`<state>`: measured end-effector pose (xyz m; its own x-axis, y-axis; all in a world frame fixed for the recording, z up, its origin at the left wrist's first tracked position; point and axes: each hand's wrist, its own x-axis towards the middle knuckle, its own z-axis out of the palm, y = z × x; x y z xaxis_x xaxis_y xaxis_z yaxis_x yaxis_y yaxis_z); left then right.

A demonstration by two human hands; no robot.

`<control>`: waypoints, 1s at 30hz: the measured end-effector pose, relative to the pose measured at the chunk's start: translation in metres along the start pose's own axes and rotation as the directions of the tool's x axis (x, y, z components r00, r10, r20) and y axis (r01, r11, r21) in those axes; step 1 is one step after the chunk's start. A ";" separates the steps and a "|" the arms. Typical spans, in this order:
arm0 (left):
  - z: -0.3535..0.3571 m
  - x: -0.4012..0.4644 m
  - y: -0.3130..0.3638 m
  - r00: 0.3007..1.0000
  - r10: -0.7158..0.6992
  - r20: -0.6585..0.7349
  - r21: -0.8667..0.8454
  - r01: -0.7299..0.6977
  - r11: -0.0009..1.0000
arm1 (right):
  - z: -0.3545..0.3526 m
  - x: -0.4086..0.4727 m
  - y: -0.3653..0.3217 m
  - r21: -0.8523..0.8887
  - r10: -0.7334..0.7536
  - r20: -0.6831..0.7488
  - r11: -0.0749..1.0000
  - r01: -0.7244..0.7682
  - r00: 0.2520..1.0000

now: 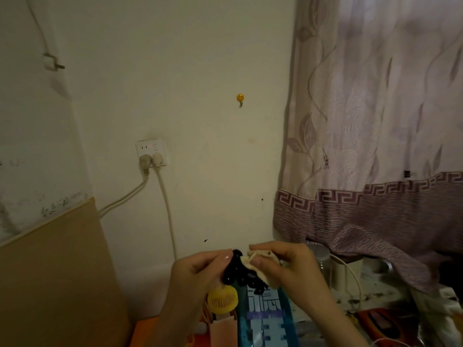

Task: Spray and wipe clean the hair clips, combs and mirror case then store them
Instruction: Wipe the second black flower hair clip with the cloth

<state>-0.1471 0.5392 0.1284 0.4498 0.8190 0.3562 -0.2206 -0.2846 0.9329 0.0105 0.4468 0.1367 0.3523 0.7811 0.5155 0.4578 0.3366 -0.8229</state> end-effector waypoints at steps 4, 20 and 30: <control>0.003 0.010 0.014 1.000 0.000 -0.024 -0.109 -0.003 0.994 | -0.001 0.011 -0.009 0.050 -0.077 -0.088 0.995 0.081 0.993; 0.010 0.007 0.032 1.000 -0.001 0.028 -0.195 0.007 0.981 | 0.003 0.017 -0.033 0.019 -0.120 -0.026 0.992 0.121 0.992; -0.006 0.003 0.029 1.000 -0.017 -0.020 -0.234 0.012 0.972 | -0.009 0.009 -0.011 0.081 -0.017 -0.106 0.996 0.026 0.994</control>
<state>-0.1574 0.5363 0.1560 0.4361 0.8334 0.3394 -0.4117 -0.1506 0.8988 0.0163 0.4453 0.1524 0.4286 0.7152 0.5521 0.3988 0.3986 -0.8259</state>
